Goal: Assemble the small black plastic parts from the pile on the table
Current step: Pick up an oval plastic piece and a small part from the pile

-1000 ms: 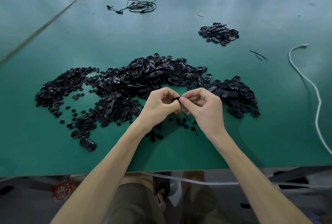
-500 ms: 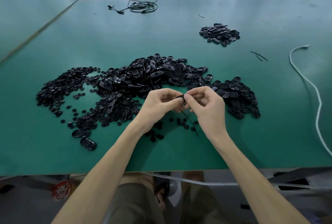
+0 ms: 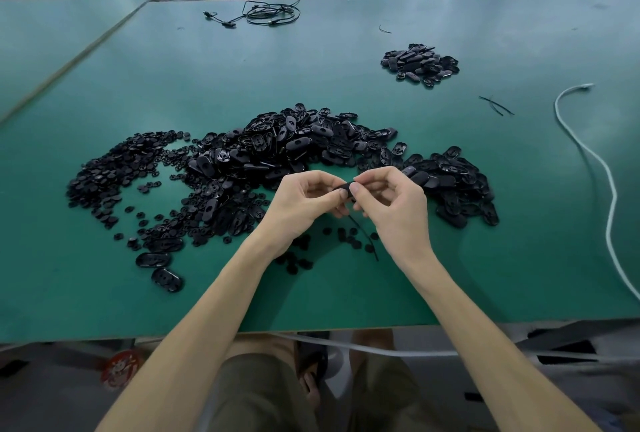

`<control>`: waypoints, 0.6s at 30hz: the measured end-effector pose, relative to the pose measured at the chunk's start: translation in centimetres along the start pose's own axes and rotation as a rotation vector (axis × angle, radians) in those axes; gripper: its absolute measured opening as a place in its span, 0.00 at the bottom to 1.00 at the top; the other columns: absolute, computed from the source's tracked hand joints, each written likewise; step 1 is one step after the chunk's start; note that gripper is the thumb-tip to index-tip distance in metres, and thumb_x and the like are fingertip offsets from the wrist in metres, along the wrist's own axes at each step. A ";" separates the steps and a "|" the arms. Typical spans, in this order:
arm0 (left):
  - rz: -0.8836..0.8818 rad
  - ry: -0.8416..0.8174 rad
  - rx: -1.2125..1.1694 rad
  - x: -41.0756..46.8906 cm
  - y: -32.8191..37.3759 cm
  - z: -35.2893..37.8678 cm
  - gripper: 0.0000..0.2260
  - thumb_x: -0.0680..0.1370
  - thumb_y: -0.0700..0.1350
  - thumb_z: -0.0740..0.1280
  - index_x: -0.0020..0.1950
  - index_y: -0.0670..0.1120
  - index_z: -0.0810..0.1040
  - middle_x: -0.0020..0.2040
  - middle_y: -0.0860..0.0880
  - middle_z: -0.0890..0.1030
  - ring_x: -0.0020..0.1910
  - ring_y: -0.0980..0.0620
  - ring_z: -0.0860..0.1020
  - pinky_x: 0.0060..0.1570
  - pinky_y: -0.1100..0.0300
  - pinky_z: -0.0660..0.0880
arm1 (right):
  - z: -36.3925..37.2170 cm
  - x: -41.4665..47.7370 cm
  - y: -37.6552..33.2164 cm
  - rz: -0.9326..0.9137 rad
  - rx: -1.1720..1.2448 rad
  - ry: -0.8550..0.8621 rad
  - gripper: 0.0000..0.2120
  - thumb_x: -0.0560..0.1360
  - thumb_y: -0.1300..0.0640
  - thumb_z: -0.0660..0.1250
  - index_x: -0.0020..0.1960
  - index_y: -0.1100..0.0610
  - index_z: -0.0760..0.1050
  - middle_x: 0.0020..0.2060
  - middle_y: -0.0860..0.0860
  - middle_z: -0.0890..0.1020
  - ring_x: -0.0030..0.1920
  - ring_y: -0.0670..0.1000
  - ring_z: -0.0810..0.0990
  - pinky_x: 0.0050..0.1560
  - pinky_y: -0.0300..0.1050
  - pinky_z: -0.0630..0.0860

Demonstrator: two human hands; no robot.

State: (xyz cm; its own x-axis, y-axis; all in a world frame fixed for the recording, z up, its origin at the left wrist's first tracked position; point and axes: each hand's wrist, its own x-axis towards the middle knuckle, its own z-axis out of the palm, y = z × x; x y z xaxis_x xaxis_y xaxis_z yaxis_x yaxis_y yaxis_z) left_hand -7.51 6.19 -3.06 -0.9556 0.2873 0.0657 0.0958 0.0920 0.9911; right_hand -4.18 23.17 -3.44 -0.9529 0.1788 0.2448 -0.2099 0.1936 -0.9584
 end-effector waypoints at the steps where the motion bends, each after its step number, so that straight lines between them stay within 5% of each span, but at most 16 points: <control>1: -0.001 -0.002 -0.004 0.0 0.0 0.0 0.04 0.80 0.37 0.73 0.53 0.38 0.84 0.42 0.40 0.87 0.40 0.47 0.85 0.46 0.59 0.81 | 0.0 0.0 0.0 -0.008 -0.002 -0.006 0.06 0.77 0.61 0.75 0.50 0.51 0.81 0.41 0.46 0.86 0.40 0.48 0.86 0.46 0.44 0.82; 9: 0.000 0.039 -0.041 0.1 -0.3 0.0 0.06 0.82 0.40 0.71 0.57 0.39 0.83 0.48 0.41 0.87 0.44 0.46 0.84 0.54 0.52 0.82 | 0.2 0.0 -0.5 -0.122 -0.121 -0.042 0.12 0.79 0.67 0.71 0.49 0.51 0.85 0.49 0.49 0.83 0.47 0.47 0.84 0.49 0.40 0.80; 11: 0.001 0.070 -0.063 0.1 -0.3 0.1 0.08 0.83 0.40 0.69 0.61 0.42 0.82 0.54 0.44 0.87 0.50 0.45 0.86 0.60 0.53 0.81 | 0.1 -0.1 -0.5 -0.117 -0.104 0.019 0.12 0.79 0.67 0.70 0.50 0.50 0.85 0.50 0.48 0.82 0.49 0.48 0.84 0.50 0.43 0.81; 14: 0.054 0.176 -0.143 0.1 0.1 -0.2 0.12 0.82 0.36 0.68 0.65 0.42 0.81 0.59 0.45 0.86 0.61 0.47 0.84 0.66 0.53 0.78 | -0.2 0.0 -0.5 -0.079 -0.087 0.168 0.13 0.80 0.65 0.68 0.57 0.50 0.83 0.55 0.47 0.78 0.50 0.43 0.81 0.50 0.34 0.77; 18: 0.107 0.358 -0.221 0.3 0.5 -1.0 0.15 0.81 0.30 0.65 0.67 0.40 0.79 0.62 0.44 0.84 0.64 0.49 0.82 0.67 0.56 0.76 | -0.4 0.2 -0.1 0.033 -0.098 0.308 0.16 0.81 0.64 0.66 0.66 0.53 0.76 0.59 0.46 0.69 0.48 0.34 0.76 0.48 0.33 0.76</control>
State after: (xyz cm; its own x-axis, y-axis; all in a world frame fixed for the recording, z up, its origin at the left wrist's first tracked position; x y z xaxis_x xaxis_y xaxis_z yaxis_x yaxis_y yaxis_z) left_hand -8.02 5.38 -2.41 -0.9836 -0.0687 0.1667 0.1748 -0.1374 0.9750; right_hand -4.29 23.55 -3.20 -0.8448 0.4669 0.2614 -0.1438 0.2724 -0.9514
